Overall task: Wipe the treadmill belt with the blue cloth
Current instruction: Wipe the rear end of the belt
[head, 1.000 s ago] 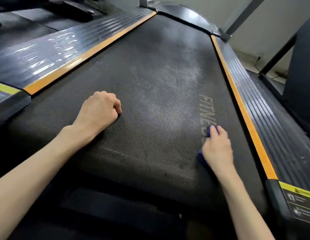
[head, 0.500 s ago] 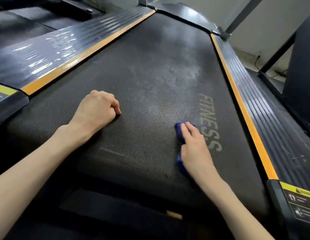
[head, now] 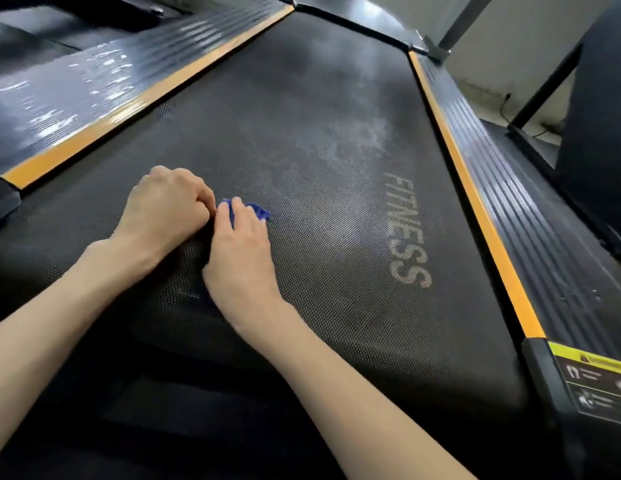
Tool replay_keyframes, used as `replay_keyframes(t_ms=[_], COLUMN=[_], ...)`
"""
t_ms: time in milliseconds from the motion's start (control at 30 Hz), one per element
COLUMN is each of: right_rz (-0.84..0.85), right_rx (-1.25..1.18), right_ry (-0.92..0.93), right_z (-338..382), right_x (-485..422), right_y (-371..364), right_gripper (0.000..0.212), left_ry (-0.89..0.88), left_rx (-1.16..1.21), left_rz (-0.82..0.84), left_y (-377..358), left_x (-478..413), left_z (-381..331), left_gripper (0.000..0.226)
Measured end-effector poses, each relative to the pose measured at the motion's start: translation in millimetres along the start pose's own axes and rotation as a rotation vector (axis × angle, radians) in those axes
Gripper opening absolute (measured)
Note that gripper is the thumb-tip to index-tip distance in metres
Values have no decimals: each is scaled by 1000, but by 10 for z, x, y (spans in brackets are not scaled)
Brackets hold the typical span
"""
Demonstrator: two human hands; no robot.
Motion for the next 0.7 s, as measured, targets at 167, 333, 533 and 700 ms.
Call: replay_keyframes(t_ms=[167,333,533,700], right_rz=[-61,-142,-178,-23], right_rx=[17,101,22,-149], right_ry=[-150,-504,-2,24], right_z=[-1167,-2244,-596,-807], right_x=[446,636,306,181], right_y=[471,842,205,180], right_gripper=[68,57,52,62], left_ry=[44,24,11,-10], left_rx=[51,53,35,5], left_rz=[40,-2,-16,6], left_y=[-73,-84,-54,-101], left_x=[10,61,63,92], left_z=[47,52,39,12], left_gripper=[24,24,26,27])
Point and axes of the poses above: each hand's wrist, its own x-axis away from the middle knuckle, its own y-axis out of the back of the hand, z = x × y, the point moved 9 cm from there along -x, towards the middle knuckle, and after that the axes turned 1 degree about -y, right-handed, at the moved point
